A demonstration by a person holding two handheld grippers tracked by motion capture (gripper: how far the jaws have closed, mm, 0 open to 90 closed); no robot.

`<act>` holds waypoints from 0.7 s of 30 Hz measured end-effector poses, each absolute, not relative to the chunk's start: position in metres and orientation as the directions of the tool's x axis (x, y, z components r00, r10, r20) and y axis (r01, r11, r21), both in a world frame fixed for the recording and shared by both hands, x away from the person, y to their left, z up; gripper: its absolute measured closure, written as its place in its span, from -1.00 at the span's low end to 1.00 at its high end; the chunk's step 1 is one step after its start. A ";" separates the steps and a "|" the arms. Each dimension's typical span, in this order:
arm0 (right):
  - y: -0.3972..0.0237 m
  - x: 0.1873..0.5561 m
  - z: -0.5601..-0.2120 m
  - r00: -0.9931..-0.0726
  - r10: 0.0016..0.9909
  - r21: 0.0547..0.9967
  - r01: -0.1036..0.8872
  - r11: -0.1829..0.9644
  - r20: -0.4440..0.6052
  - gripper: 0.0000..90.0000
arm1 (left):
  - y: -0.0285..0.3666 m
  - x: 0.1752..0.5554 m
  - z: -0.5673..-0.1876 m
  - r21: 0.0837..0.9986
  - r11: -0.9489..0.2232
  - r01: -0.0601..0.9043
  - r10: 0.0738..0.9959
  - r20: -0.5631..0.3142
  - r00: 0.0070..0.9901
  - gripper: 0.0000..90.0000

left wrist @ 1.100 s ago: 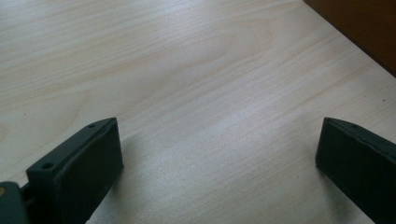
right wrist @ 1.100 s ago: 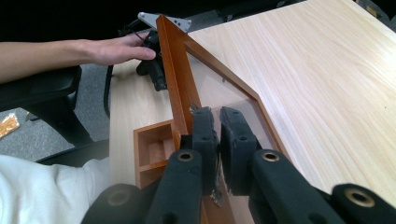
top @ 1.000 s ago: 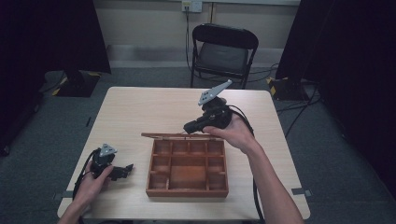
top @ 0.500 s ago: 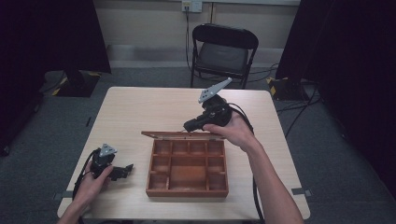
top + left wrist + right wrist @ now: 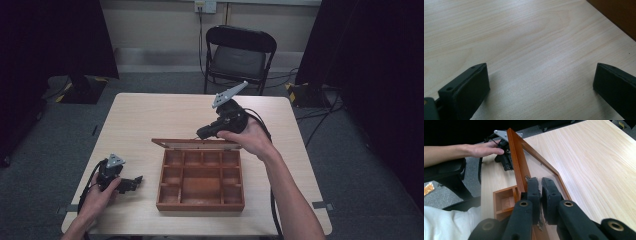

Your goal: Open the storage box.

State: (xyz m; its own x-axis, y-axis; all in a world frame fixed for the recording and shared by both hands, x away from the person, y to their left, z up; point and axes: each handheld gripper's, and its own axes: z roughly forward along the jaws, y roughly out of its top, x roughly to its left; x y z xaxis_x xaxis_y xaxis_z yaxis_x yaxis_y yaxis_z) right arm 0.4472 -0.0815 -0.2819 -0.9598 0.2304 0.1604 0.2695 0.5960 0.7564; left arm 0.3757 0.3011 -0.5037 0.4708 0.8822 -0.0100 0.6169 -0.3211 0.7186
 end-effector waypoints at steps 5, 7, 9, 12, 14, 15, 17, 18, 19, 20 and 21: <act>-0.082 0.448 -0.281 -0.961 0.230 0.756 0.266 0.598 0.156 0.90 | 0.301 0.376 -0.504 0.719 -0.321 0.617 0.882 -0.010 0.471 -1.00; -0.081 0.449 -0.281 -0.959 0.234 0.755 0.269 0.598 0.157 0.90 | 0.301 0.376 -0.504 0.718 -0.321 0.617 0.882 -0.010 0.471 -1.00; -0.081 0.449 -0.281 -0.960 0.230 0.756 0.267 0.598 0.158 0.90 | 0.301 0.376 -0.504 0.717 -0.324 0.617 0.881 -0.008 0.473 -1.00; -0.081 0.449 -0.280 -0.961 0.231 0.754 0.264 0.601 0.153 0.90 | 0.301 0.376 -0.504 0.719 -0.321 0.617 0.882 -0.010 0.471 -1.00; -0.081 0.449 -0.280 -0.961 0.230 0.754 0.265 0.601 0.155 0.90 | 0.301 0.376 -0.504 0.719 -0.321 0.617 0.882 -0.010 0.471 -1.00; -0.081 0.449 -0.280 -0.961 0.228 0.755 0.264 0.600 0.155 0.90 | 0.301 0.376 -0.504 0.717 -0.324 0.617 0.881 -0.008 0.473 -1.00; -0.081 0.449 -0.281 -0.961 0.228 0.756 0.265 0.599 0.156 0.90 | 0.301 0.376 -0.504 0.718 -0.324 0.617 0.881 -0.008 0.472 -1.00; -0.081 0.449 -0.281 -0.961 0.228 0.755 0.264 0.599 0.156 0.90 | 0.301 0.376 -0.504 0.719 -0.320 0.617 0.882 -0.010 0.470 -1.00; -0.081 0.449 -0.281 -0.961 0.227 0.755 0.264 0.600 0.156 0.90 | 0.301 0.376 -0.504 0.719 -0.321 0.617 0.882 -0.010 0.471 -1.00; -0.081 0.449 -0.281 -0.961 0.227 0.755 0.264 0.600 0.155 0.90 | 0.301 0.376 -0.504 0.717 -0.324 0.617 0.881 -0.008 0.473 -1.00; -0.081 0.449 -0.281 -0.961 0.227 0.755 0.264 0.600 0.155 0.90 | 0.301 0.376 -0.504 0.719 -0.321 0.617 0.882 -0.010 0.470 -1.00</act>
State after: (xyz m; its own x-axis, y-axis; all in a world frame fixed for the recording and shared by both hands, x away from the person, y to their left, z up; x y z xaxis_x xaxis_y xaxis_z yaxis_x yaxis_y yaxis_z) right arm 0.4491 -0.0811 -0.2807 -0.9614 0.2272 0.1554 0.2638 0.5997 0.7555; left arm 0.3757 0.3011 -0.5037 0.4704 0.8824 -0.0102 0.6168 -0.3206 0.7189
